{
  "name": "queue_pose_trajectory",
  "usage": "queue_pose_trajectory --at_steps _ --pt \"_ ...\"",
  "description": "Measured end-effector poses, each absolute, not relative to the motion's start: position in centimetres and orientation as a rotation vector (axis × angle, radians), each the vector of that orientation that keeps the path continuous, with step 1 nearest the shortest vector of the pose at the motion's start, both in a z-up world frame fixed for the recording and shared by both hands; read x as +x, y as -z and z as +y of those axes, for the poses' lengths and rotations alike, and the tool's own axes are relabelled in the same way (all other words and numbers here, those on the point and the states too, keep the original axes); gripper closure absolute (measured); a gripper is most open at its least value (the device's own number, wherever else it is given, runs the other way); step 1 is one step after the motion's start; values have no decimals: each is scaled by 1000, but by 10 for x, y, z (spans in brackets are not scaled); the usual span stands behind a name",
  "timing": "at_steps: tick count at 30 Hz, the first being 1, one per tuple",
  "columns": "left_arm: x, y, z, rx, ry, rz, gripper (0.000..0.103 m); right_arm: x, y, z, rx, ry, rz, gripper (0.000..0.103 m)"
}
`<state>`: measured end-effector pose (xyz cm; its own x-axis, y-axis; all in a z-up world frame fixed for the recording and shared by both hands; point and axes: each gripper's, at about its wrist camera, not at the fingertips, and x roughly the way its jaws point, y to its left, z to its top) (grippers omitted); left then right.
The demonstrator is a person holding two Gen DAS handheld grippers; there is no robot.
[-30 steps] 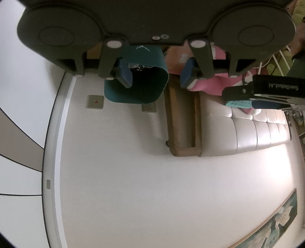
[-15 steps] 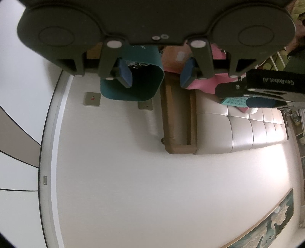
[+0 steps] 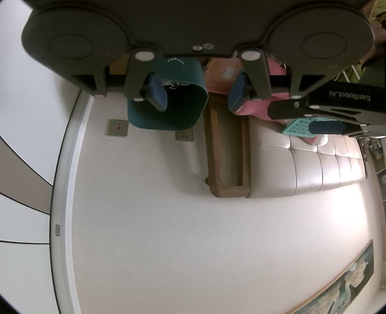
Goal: Collect trash
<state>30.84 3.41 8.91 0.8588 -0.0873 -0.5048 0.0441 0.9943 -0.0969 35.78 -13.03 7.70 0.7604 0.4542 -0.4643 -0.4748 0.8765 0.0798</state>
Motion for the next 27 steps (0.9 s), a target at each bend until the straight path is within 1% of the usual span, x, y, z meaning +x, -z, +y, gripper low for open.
queue_pose_trajectory --at_steps 20,27 --pt "313 -78 31 -90 107 569 0 353 -72 -131 -43 -484 514 47" --pt "310 -77 28 -76 102 554 0 351 -72 -133 -40 -472 522 47"
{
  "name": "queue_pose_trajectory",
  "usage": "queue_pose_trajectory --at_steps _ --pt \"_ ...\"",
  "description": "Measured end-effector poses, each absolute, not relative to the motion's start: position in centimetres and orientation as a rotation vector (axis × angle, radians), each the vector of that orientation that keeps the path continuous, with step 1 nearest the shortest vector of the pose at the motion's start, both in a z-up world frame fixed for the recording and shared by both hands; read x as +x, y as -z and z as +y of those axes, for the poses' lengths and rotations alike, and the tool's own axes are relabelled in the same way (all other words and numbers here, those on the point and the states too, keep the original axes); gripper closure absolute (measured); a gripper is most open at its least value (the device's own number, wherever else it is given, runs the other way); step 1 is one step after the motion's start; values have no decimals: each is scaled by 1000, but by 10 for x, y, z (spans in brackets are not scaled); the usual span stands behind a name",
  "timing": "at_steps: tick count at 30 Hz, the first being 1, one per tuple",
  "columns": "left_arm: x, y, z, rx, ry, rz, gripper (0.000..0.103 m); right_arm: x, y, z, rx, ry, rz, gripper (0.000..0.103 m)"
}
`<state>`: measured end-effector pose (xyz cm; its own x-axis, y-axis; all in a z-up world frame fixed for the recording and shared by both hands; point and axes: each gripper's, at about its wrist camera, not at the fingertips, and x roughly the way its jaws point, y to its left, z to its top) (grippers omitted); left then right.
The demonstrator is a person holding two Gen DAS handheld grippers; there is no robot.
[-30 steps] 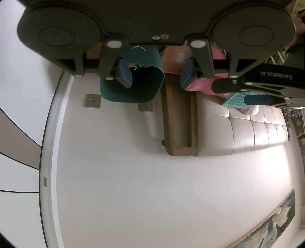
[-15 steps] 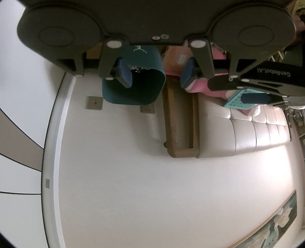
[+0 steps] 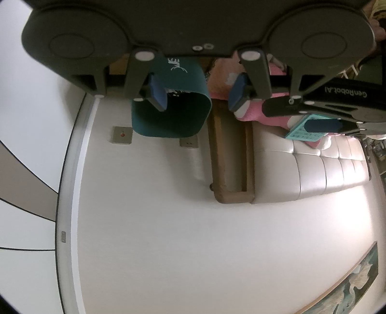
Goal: Collect trash
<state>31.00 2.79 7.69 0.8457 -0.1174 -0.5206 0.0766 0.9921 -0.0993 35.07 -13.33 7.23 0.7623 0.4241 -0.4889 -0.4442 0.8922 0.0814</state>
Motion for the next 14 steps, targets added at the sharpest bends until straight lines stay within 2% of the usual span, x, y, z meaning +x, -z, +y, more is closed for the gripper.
queue_pose_trajectory --at_steps 14 --pt "307 -75 25 -62 100 558 0 347 -69 -134 -45 -464 540 47"
